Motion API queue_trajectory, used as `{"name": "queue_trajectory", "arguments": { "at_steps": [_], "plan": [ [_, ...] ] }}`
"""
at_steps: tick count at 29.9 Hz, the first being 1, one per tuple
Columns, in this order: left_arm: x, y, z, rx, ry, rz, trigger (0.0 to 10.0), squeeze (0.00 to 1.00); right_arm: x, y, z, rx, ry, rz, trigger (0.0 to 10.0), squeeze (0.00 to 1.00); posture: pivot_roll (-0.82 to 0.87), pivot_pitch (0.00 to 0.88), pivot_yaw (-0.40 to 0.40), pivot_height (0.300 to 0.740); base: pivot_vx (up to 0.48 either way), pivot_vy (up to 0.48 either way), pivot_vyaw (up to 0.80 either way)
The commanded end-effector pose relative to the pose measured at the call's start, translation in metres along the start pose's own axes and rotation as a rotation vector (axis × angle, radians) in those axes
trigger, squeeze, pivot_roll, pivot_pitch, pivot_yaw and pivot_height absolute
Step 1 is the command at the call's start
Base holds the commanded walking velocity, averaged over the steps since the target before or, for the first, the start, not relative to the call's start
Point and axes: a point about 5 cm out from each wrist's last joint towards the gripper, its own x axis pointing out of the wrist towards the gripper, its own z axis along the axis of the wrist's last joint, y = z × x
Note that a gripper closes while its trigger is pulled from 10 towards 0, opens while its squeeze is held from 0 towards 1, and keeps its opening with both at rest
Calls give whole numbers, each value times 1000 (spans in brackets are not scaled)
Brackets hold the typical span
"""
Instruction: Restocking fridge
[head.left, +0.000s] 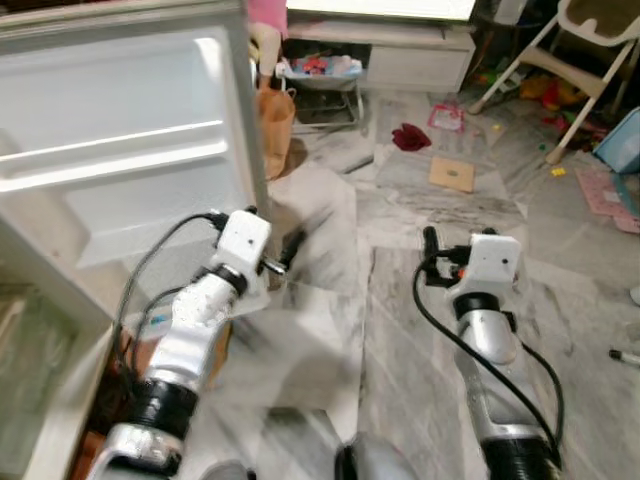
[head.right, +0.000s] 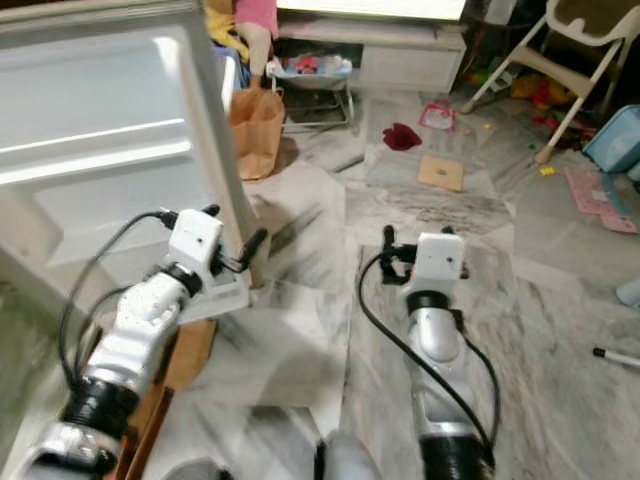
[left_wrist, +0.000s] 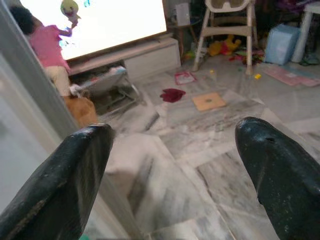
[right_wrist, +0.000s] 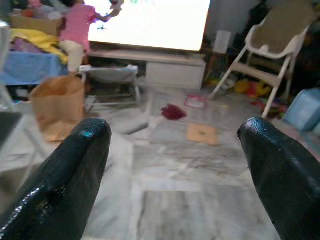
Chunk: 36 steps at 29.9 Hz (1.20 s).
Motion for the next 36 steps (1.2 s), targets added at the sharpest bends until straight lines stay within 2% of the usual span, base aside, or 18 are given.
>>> {"name": "queue_trajectory", "arguments": {
  "at_steps": [1,6,9,13,18,24,33,36],
  "plan": [
    [-7,12,3,25,-3,43,10000,0,2,8,5,15,-20,17,10000,0,19,80,-19,740,469,0,0],
    [-10,11,5,30,-7,48,10000,0,3,7,5,16,-21,15,10000,0,30,93,-13,740,443,0,0],
    [-19,8,12,33,-22,51,10000,0,4,7,8,17,-25,11,10000,0,45,118,-6,740,325,-350,-800],
    [-29,3,10,-28,-29,25,10000,0,3,9,8,19,-27,11,10000,0,26,120,-5,740,0,-466,-800],
    [-38,3,2,-65,-7,6,10000,0,3,9,7,21,-25,13,10000,0,22,113,-3,740,0,0,-800],
    [-41,3,0,-60,5,9,10000,0,3,11,5,25,-20,23,10000,0,21,106,-7,740,0,0,-800],
    [-36,-5,-3,-39,17,-23,10000,0,3,11,3,30,-9,23,10000,0,6,92,-12,740,0,0,-800],
    [-33,-5,-3,-30,15,-27,10000,0,3,10,2,28,-9,22,10000,0,3,88,-12,740,0,-430,-800]
  ]
}}
